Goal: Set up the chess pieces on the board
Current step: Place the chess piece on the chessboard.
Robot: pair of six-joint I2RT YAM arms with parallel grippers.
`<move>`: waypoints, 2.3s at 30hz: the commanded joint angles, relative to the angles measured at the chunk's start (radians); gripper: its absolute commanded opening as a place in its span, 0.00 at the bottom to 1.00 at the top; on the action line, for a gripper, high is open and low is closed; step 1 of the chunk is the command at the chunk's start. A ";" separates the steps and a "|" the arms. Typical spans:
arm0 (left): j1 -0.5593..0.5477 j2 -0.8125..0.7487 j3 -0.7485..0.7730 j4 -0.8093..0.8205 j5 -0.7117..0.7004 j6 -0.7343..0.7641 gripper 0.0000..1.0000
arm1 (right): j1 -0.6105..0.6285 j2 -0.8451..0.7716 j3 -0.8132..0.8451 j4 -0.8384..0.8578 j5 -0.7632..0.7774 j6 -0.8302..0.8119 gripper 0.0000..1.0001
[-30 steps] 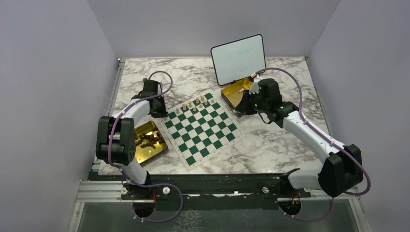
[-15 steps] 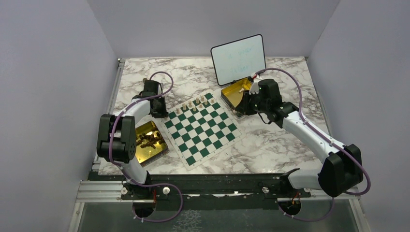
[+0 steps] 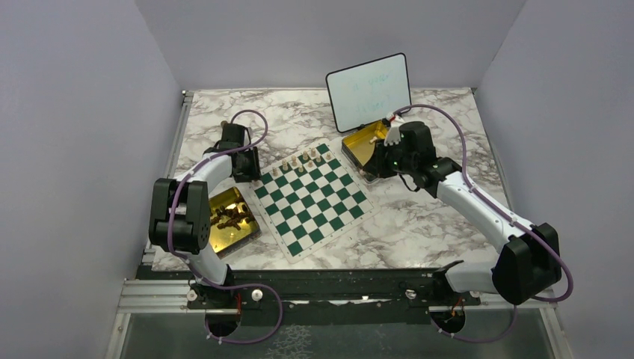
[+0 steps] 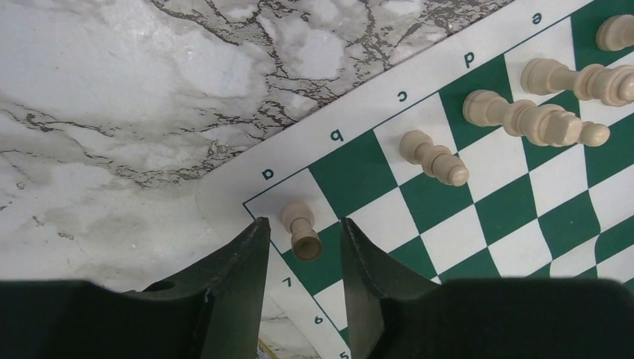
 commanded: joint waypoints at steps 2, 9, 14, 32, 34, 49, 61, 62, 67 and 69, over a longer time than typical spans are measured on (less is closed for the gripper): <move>0.008 -0.108 0.016 -0.017 -0.031 -0.019 0.45 | 0.006 0.007 0.072 0.009 -0.025 -0.017 0.10; 0.008 -0.254 0.033 -0.019 0.010 -0.033 0.54 | 0.011 0.071 0.121 0.040 -0.007 0.005 0.10; 0.008 -0.347 0.006 0.004 0.117 -0.039 0.61 | 0.021 0.170 0.202 0.022 0.037 -0.016 0.10; 0.006 -0.578 -0.265 0.194 0.246 -0.061 0.99 | 0.093 0.599 0.560 0.018 0.197 -0.077 0.10; 0.005 -0.587 -0.263 0.195 0.244 -0.060 0.99 | 0.102 0.642 0.612 -0.004 0.216 -0.088 0.10; 0.005 -0.601 -0.247 0.188 0.219 -0.056 0.99 | 0.159 0.888 0.861 -0.082 0.347 -0.124 0.10; 0.005 -0.608 -0.244 0.178 0.210 -0.049 0.99 | 0.179 1.008 0.981 -0.142 0.379 -0.127 0.10; 0.005 -0.609 -0.244 0.177 0.210 -0.049 0.99 | 0.179 1.014 0.984 -0.147 0.377 -0.127 0.10; 0.005 -0.611 -0.242 0.175 0.208 -0.048 0.99 | 0.184 1.045 1.023 -0.187 0.382 -0.124 0.10; 0.005 -0.609 -0.238 0.167 0.200 -0.044 0.99 | 0.187 1.057 1.034 -0.193 0.387 -0.126 0.10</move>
